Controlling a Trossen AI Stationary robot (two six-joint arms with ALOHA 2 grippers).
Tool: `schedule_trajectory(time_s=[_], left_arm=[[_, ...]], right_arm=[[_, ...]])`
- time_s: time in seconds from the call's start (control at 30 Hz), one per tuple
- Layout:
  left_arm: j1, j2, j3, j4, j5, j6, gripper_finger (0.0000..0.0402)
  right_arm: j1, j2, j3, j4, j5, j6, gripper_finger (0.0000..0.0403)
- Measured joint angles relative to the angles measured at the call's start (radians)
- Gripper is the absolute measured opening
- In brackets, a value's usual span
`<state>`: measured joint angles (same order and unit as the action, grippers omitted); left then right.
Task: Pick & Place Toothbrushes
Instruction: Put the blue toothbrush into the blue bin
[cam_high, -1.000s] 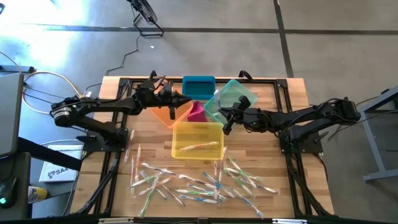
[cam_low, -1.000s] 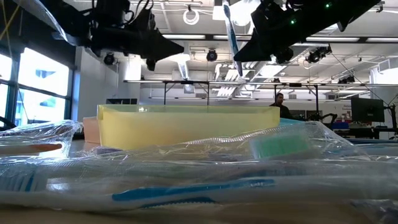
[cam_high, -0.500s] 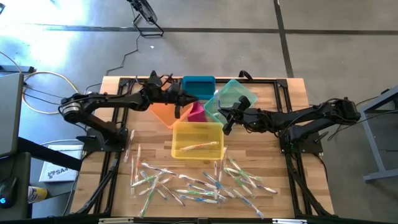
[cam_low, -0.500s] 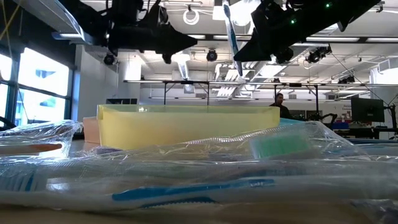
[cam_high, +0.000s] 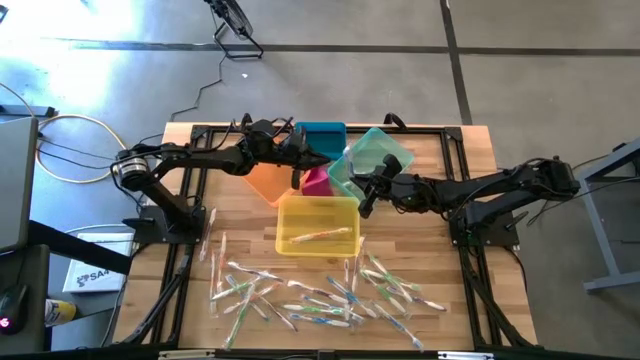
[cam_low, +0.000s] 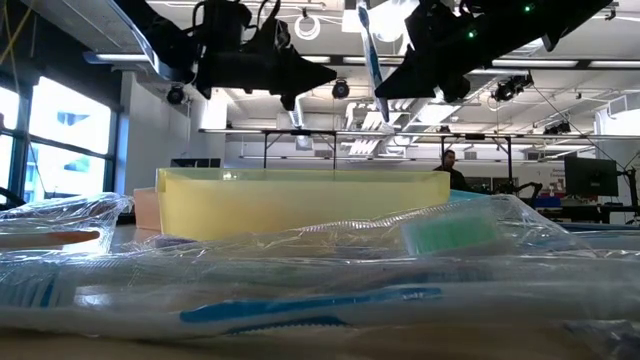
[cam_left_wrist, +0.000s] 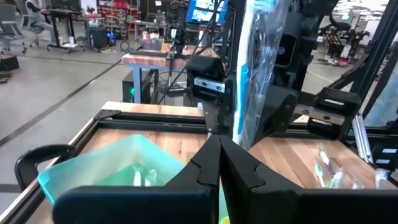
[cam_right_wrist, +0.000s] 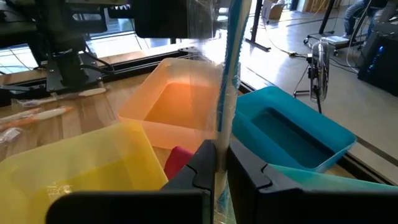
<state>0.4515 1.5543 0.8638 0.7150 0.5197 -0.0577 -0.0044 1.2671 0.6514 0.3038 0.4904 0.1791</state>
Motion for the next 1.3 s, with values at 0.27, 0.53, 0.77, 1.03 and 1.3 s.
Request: schedule_trajectory(time_s=[0.27, 0.53, 0.77, 1.03, 1.3], left_arm=[[0.0, 0.0, 0.002, -0.007, -0.004, -0.007, 0.0074], [-0.026, 0.03, 0.002, -0.015, 0.016, 0.0, 0.0134], [-0.06, 0.084, 0.002, 0.112, 0.011, 0.001, 0.0128], [-0.06, 0.086, 0.002, 0.138, 0.011, 0.001, 0.0126], [-0.075, 0.105, 0.002, 0.165, 0.004, 0.0, 0.0126]], right_arm=[[0.0, 0.0, 0.0, 0.0, 0.002, 0.0, 0.0014], [0.0, 0.0, 0.0, 0.0, 0.005, 0.0, 0.0014], [0.0, 0.0, 0.0, 0.003, 0.005, 0.0, 0.0014], [0.0, 0.0, 0.0, 0.004, 0.004, 0.007, 0.0014], [0.0, 0.0, 0.0, 0.015, 0.004, 0.007, 0.0014]])
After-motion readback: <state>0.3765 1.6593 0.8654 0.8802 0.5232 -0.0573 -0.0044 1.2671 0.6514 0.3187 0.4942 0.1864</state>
